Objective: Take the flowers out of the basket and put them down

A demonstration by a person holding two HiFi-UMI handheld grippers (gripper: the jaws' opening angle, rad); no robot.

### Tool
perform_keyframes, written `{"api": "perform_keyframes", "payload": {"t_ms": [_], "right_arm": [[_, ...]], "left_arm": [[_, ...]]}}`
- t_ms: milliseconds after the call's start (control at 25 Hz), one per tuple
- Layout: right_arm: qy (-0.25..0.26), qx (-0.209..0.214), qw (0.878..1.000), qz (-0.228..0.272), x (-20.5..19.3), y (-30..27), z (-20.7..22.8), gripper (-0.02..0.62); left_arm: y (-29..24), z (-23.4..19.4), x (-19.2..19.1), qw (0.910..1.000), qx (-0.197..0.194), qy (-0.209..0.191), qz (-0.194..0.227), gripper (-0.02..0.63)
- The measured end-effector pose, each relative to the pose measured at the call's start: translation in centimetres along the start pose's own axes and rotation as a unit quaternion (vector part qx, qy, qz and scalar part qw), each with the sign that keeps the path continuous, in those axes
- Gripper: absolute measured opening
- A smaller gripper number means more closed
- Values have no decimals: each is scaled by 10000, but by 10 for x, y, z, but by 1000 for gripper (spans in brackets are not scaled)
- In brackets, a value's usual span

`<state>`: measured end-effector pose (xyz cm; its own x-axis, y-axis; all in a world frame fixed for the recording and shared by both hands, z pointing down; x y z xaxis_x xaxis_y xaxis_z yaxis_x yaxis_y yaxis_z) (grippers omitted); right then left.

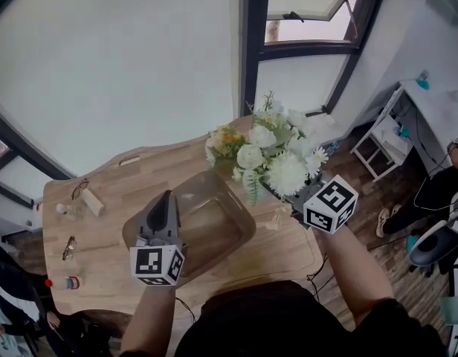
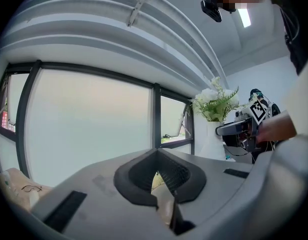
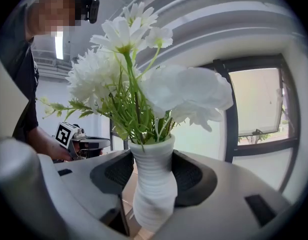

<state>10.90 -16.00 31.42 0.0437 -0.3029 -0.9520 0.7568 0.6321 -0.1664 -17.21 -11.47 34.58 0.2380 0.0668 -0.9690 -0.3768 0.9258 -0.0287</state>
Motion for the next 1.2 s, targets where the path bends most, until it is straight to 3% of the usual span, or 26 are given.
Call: {"api": "perform_keyframes", "payload": {"t_ms": [440,720,1200], "right_arm": [[-209,-523,9984,107,-15,57,44,258],[-142,-690,9975,107,-27,66,65,258],[-158,-301,9993,-179,-63,34,83,258]], "left_arm": [[-47,60,13,9983,-566,-40,87,0],[-66,85,14,9977,-670,-63,81,0],[-84,89,-10,9985,-465,-86,-275,0]]}}
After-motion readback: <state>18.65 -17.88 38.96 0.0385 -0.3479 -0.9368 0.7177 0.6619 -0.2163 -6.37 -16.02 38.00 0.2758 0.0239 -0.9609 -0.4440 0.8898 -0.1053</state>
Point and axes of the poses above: the fingertips, and each gripper's own axes: y backward along the fingers, z to its right, x out of its top, the point moved 6 cm from there along y, backward along the fingers, and after that the axes turned 15 degrees about -y, right-handed, at the moved point
